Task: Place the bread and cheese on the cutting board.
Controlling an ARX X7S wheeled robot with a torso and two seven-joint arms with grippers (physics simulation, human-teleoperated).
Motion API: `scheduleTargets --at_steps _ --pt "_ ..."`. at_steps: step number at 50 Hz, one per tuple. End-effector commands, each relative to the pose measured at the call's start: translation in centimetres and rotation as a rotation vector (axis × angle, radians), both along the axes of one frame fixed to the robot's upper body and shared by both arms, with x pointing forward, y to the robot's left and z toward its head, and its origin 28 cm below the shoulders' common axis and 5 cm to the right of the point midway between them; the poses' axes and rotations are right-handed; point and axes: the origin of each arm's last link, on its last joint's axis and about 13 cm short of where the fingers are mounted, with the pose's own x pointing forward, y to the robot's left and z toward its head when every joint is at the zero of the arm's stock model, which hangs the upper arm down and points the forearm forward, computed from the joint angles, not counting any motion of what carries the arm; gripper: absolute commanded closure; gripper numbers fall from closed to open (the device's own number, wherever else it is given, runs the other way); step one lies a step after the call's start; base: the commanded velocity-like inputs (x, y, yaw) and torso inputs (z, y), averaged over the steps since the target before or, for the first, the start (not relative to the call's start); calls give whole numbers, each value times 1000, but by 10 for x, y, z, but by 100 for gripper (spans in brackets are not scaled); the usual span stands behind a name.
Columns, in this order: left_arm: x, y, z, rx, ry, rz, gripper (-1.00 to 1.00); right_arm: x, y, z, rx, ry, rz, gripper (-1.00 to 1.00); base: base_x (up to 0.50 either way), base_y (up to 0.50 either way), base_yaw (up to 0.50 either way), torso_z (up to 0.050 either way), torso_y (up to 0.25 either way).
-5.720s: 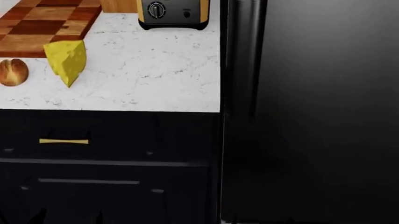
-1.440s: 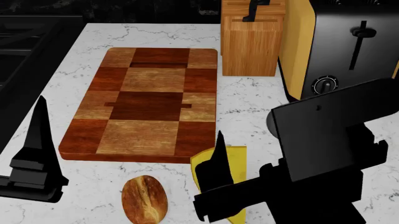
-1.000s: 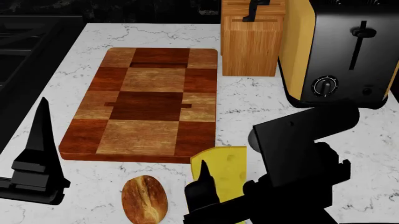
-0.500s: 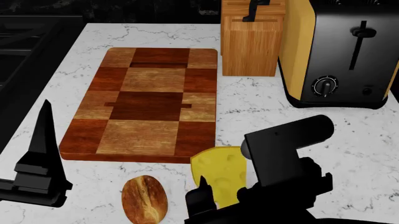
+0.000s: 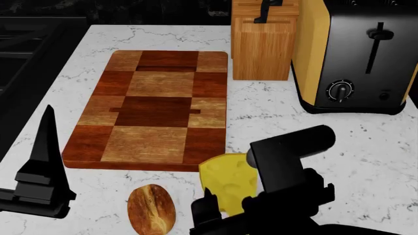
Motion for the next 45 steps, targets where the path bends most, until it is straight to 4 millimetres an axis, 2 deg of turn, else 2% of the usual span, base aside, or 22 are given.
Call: scheduleTargets --at_steps 1,3,4,14,21,33,37,45 --pt "3 2 1 -10 -14 21 -100 6 2 -17 12 69 -6 -100 0 3 4 0 0" --pt "4 2 1 -10 -14 20 -100 6 3 -19 11 79 -6 -100 8 1 4 0 0" --pt "4 2 1 -10 -14 21 -100 6 3 -19 -9 83 -4 100 0 3 4 0 0" --pt "3 2 2 -11 -15 21 -100 4 0 -13 3 58 -29 100 6 2 5 -3 0" --pt "2 3 3 -15 -19 22 -100 2 0 19 5 -46 -40 100 0 0 1 -1 0" --pt "2 4 5 -20 -24 24 -100 6 8 55 10 -161 -20 100 0 0 0 0 0" --pt "2 4 5 -22 -24 25 -100 17 11 65 13 -186 -16 100 0 0 0 0 0" --pt "1 8 8 -33 -31 33 -100 45 22 72 0 -213 4 100 0 0 0 0 0"
